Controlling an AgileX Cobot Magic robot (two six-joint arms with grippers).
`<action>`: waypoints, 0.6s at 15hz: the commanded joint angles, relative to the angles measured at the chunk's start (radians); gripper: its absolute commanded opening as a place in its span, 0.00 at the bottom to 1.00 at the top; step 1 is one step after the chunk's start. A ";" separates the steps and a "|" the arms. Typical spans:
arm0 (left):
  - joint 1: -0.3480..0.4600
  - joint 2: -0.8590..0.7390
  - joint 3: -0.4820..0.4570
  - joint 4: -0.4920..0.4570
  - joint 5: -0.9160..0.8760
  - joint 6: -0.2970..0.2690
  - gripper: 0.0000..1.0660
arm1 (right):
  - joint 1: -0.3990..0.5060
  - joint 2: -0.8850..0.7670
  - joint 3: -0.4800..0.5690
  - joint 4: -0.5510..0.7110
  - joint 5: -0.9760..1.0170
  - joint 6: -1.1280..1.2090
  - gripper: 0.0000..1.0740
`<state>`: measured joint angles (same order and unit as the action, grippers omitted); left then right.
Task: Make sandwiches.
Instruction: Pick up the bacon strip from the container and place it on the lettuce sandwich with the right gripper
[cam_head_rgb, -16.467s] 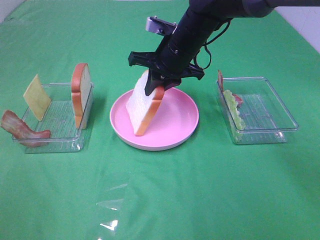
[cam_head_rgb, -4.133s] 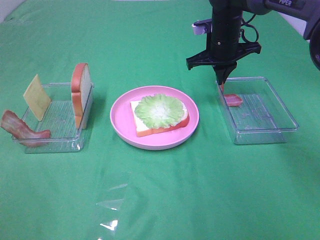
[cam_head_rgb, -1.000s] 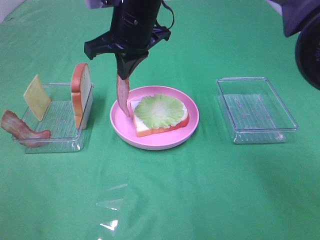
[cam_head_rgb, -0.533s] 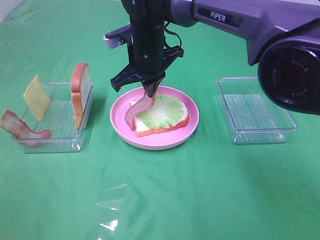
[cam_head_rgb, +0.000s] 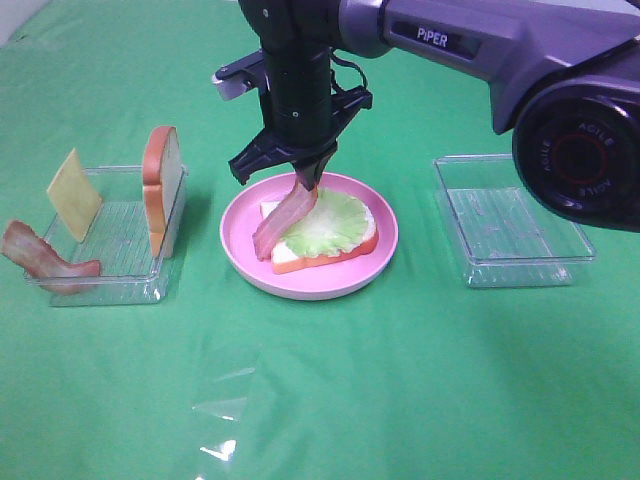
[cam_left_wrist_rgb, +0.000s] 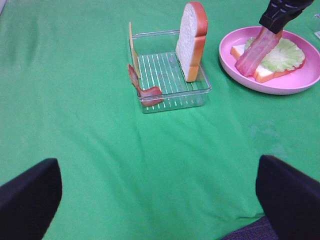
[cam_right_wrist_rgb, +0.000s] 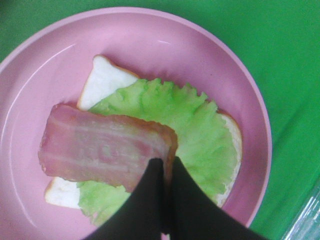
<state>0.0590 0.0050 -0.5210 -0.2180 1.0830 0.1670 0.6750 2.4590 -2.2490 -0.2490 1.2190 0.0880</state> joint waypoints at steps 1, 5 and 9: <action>0.003 0.001 0.001 0.000 0.000 -0.005 0.94 | 0.000 0.001 0.002 -0.006 0.046 -0.001 0.00; 0.003 0.001 0.001 0.000 0.000 -0.005 0.94 | 0.000 0.001 0.002 -0.064 0.047 -0.004 0.00; 0.003 0.001 0.001 0.000 0.000 -0.005 0.94 | 0.000 0.001 0.002 -0.112 0.055 0.000 0.00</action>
<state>0.0590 0.0050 -0.5210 -0.2180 1.0830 0.1670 0.6750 2.4590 -2.2490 -0.3500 1.2190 0.0880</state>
